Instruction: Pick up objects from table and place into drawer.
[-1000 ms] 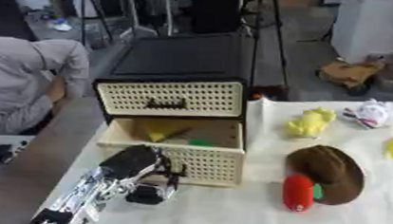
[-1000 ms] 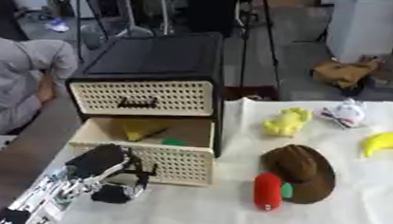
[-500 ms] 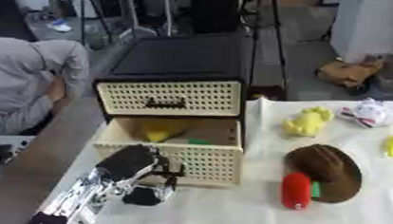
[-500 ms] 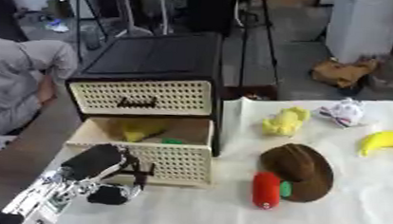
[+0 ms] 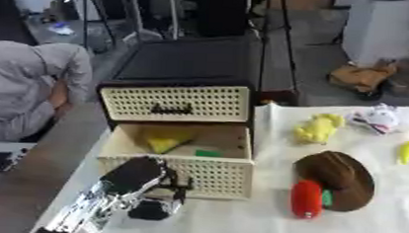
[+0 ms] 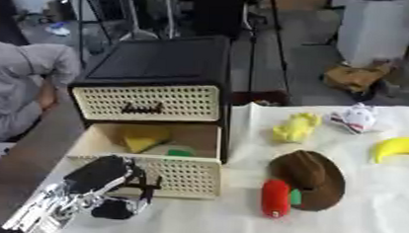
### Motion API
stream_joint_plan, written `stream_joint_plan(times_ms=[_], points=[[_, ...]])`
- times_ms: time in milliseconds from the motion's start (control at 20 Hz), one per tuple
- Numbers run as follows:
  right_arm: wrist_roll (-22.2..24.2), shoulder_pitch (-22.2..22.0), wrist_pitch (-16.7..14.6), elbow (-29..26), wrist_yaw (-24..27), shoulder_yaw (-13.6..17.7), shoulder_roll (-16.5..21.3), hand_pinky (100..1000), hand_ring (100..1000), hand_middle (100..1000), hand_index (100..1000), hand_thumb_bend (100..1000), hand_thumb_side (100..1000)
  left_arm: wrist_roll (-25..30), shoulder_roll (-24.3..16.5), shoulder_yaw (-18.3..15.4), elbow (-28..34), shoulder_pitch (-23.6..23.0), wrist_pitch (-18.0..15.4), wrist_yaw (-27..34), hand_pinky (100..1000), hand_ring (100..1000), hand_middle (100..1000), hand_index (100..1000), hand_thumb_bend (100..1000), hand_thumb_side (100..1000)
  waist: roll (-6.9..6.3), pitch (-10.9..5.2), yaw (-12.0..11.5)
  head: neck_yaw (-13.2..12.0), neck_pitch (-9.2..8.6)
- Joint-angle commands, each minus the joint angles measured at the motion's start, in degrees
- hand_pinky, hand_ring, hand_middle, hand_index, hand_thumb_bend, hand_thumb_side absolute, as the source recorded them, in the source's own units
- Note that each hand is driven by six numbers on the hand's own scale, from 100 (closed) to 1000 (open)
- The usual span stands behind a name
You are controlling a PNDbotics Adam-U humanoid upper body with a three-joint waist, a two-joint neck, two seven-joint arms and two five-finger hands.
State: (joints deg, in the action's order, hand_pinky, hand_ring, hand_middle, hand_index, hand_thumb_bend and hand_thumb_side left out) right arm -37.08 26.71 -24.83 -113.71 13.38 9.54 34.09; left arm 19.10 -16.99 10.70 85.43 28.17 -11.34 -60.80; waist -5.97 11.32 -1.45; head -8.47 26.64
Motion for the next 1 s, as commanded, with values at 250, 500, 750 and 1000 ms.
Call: stream_joint_plan(times_ms=[250, 500, 750, 1000], points=[[-0.45, 0.38, -0.05, -0.88, -0.46, 0.51, 2.14, 584, 733, 596, 741, 100, 814, 0.0, 0.29, 0.39, 3.69, -0.34, -0.61, 0.27, 100, 100, 100, 539, 100, 626, 0.34, -1.2, -0.24, 0.36, 0.0], [-0.6, 0.14, -0.07, -0.88, -0.61, 0.56, 2.29, 584, 733, 596, 741, 100, 813, 0.39, 0.6, 0.56, 4.94, -1.13, -0.69, 0.49, 100, 100, 100, 537, 100, 628, 0.3, -1.3, -0.65, 0.54, 0.28], [-0.79, 0.05, -0.13, -0.88, -0.75, 0.69, 2.36, 584, 733, 596, 741, 100, 811, 1.28, 1.33, 1.07, 4.94, -1.81, -0.95, -0.18, 100, 100, 100, 544, 100, 629, 0.36, -1.18, -0.83, 0.57, 0.34], [-1.0, 0.03, -0.14, -0.88, -0.83, 0.75, 2.39, 584, 733, 597, 741, 100, 810, 1.5, 1.7, 1.31, 4.83, -2.35, -1.18, -0.84, 100, 100, 100, 562, 100, 627, 0.43, -1.18, -1.12, 0.6, 0.32]])
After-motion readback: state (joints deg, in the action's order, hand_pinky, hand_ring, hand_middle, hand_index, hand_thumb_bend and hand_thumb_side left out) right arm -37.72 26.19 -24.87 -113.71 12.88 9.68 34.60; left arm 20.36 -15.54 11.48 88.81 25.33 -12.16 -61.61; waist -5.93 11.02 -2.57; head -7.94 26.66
